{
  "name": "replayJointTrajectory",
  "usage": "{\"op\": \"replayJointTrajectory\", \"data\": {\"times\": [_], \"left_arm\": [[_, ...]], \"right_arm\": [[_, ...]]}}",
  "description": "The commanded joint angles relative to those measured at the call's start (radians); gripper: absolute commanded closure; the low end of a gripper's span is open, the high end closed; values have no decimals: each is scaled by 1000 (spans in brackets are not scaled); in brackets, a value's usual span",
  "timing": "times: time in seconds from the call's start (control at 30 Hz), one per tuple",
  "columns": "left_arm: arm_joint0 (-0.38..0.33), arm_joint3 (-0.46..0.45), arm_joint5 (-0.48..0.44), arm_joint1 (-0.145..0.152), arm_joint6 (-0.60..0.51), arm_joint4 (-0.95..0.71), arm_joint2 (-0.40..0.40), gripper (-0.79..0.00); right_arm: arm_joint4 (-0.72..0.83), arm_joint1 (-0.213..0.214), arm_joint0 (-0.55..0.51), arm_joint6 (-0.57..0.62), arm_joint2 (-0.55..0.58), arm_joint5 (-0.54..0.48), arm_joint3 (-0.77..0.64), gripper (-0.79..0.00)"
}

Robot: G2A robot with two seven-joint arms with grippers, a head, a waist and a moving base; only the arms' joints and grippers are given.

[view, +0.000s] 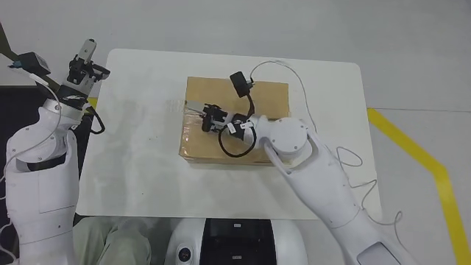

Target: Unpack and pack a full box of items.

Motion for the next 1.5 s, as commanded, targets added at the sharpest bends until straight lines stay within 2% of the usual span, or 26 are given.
{"op": "replayJointTrajectory", "data": {"times": [0.0,0.47,0.87,1.47], "left_arm": [[0,0,0,0,0,0,0,-785],[0,0,0,0,0,0,0,-785],[0,0,0,0,0,0,0,-785],[0,0,0,0,0,0,0,-785]], "right_arm": [[-12,7,-22,-4,17,19,-28,-785],[-77,50,-178,-33,134,142,-205,-785],[-92,79,-287,-81,249,159,-304,-785],[-112,110,-409,-133,352,183,-415,-785]]}}
